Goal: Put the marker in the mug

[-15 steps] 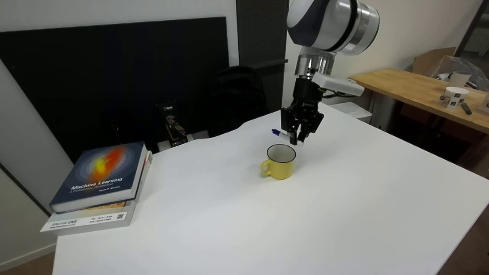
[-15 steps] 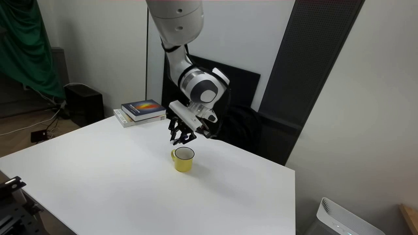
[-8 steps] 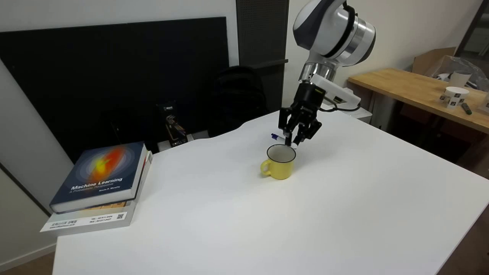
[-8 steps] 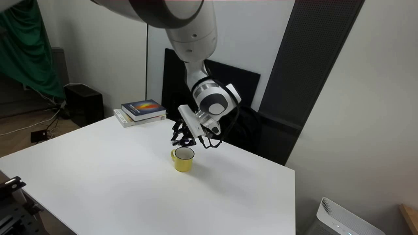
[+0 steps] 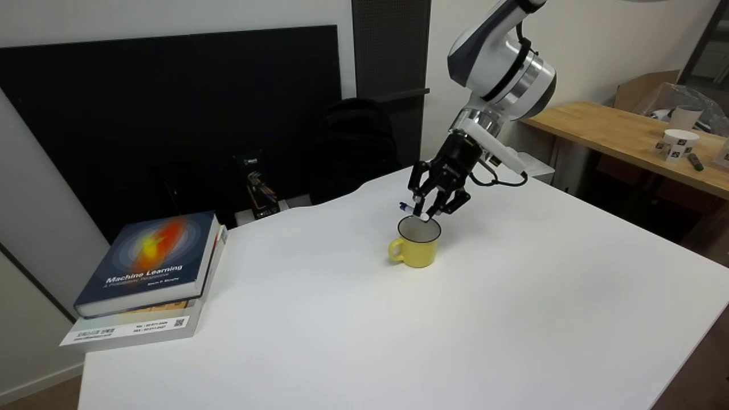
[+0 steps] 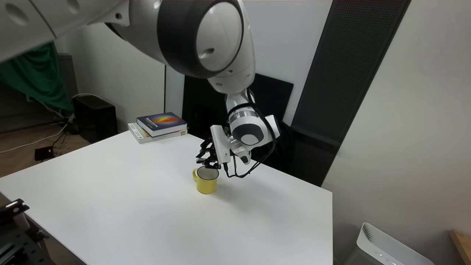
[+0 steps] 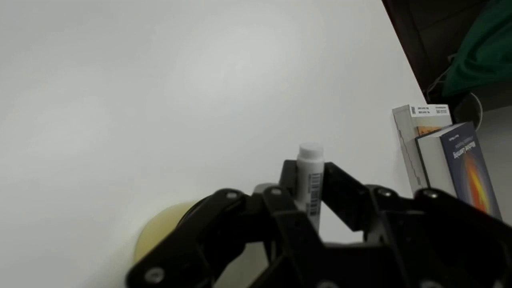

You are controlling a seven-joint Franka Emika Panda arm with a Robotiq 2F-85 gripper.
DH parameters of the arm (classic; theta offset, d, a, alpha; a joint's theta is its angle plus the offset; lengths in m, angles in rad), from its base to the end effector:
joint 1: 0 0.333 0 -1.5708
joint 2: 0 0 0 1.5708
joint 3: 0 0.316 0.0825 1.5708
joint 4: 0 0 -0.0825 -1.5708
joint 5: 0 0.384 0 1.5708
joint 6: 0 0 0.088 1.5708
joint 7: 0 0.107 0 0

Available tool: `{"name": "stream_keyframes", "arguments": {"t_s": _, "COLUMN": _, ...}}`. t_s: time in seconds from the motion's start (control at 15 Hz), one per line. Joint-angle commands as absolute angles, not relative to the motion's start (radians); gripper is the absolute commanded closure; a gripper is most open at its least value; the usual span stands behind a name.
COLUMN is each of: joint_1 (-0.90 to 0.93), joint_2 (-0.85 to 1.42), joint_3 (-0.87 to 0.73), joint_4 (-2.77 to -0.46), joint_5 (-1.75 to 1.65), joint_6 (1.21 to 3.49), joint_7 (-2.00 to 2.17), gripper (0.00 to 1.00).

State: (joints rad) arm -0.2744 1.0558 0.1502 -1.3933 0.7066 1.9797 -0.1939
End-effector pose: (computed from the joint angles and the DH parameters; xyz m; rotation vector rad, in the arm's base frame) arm 0.6695 -0.0568 0.0594 -2.2847 0.4996 0.4065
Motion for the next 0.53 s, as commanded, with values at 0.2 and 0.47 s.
{"name": "stream_keyframes", "arguments": {"t_s": 0.2, "joint_1": -0.272, "joint_2": 1.105, "joint_3": 0.149, "joint_4": -1.345, "joint_5": 0.806, "joint_6": 1.929, "joint_7": -0.155, "gripper": 0.94}}
{"name": "stream_keyframes", "arguments": {"t_s": 0.47, "joint_1": -0.267, "joint_2": 1.1, "joint_3": 0.136, "joint_4": -1.358, "joint_5": 0.839, "joint_6": 1.921, "joint_7": -0.143, "gripper": 0.94}}
